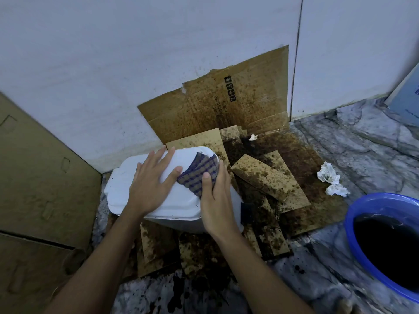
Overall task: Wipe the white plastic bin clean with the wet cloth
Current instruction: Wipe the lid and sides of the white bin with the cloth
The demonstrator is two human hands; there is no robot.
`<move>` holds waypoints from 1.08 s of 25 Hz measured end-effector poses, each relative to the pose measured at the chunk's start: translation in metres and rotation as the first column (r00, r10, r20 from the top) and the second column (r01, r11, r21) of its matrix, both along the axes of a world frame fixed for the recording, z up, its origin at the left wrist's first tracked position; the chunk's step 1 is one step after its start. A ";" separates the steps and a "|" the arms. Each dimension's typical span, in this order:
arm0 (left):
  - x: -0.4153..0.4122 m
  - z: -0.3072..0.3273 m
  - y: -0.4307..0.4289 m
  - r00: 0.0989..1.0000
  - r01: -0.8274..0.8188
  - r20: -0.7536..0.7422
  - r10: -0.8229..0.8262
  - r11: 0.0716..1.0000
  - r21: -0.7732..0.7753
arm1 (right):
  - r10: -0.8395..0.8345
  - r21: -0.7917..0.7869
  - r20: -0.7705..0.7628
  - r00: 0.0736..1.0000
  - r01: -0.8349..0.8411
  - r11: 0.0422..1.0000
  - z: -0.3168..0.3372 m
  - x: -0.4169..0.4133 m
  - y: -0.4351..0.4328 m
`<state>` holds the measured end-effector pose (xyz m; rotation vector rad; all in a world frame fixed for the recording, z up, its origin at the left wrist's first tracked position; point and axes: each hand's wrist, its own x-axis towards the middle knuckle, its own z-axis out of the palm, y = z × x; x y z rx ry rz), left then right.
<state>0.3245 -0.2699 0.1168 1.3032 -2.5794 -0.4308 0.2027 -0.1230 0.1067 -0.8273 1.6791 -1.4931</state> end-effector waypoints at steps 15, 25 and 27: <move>-0.009 0.001 0.005 0.999 -0.004 0.038 0.003 1.000 0.010 | -0.090 0.003 0.044 0.995 0.090 0.996 -0.008 -0.049 -0.056; -0.010 -0.002 -0.001 0.999 -0.003 0.045 0.003 1.000 -0.008 | -0.163 -0.033 0.029 0.986 0.164 0.986 -0.027 0.040 0.017; -0.006 -0.001 -0.001 1.000 -0.005 0.021 0.005 1.000 0.004 | -0.208 -0.075 -0.005 0.978 0.207 0.975 -0.030 0.057 0.017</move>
